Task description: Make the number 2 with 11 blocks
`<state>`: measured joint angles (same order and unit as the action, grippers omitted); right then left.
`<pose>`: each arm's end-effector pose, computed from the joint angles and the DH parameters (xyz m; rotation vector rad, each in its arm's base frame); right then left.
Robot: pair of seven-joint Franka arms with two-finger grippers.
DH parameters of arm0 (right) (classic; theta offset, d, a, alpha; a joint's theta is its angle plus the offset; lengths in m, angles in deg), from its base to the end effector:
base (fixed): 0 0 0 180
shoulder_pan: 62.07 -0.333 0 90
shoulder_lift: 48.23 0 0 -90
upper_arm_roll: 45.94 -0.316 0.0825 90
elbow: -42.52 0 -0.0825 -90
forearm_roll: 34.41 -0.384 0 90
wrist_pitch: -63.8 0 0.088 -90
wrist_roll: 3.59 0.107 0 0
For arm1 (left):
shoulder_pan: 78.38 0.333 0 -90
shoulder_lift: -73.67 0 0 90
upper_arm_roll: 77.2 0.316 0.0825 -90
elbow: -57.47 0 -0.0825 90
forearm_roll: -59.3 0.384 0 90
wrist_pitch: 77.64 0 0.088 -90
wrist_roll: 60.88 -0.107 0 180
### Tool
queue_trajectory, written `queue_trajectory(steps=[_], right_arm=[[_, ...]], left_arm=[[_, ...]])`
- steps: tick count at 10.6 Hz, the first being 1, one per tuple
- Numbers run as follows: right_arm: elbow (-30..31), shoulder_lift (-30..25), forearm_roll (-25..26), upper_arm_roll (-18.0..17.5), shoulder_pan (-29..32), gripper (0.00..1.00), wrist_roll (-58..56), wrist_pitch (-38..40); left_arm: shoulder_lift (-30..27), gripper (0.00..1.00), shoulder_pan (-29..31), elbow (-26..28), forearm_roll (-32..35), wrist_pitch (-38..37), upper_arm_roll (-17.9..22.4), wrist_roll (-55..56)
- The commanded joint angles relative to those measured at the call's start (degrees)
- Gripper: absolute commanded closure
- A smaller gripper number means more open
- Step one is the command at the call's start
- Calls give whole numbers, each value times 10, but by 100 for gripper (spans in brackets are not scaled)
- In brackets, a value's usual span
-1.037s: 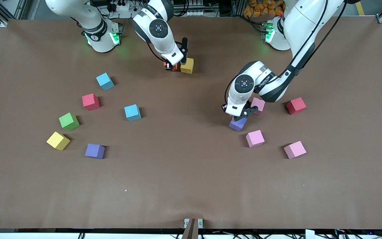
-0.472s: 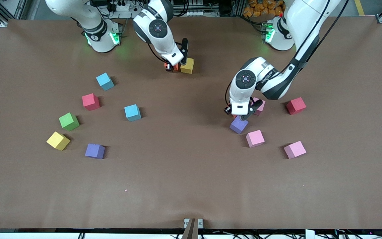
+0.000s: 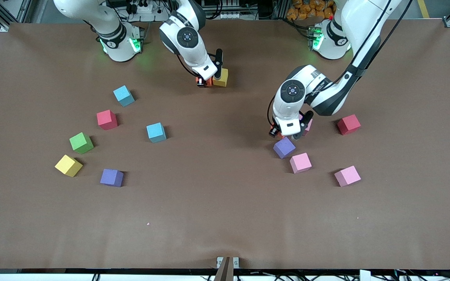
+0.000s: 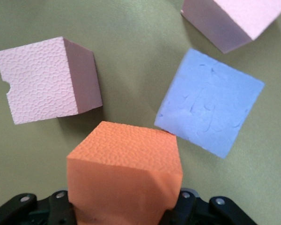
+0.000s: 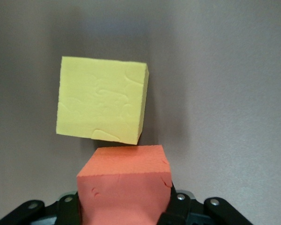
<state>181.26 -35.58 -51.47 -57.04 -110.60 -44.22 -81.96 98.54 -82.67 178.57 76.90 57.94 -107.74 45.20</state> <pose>0.2449 0.4164 0.2122 -2.1714 -2.0072 0.1922 0.4665 -0.3204 0.2244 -2.6483 -1.5169 0.0731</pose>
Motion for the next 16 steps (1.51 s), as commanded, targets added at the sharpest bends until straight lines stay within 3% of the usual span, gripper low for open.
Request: queue_trajectory(steps=[1,7,14,16], right_arm=[[1,-15,-17,1,-3,63,-6,24],[0,23,-17,0,-14,63,3,-29],[0,17,-17,-1,-27,62,23,-29],[0,10,-17,-2,-32,53,37,-37]], left_arm=[[-10,87,4,4,2,-9,-7,39],[-11,87,4,-5,1,-9,-7,87],[-10,87,4,-13,1,-14,-7,110],[-10,87,4,-13,1,-14,-7,112]])
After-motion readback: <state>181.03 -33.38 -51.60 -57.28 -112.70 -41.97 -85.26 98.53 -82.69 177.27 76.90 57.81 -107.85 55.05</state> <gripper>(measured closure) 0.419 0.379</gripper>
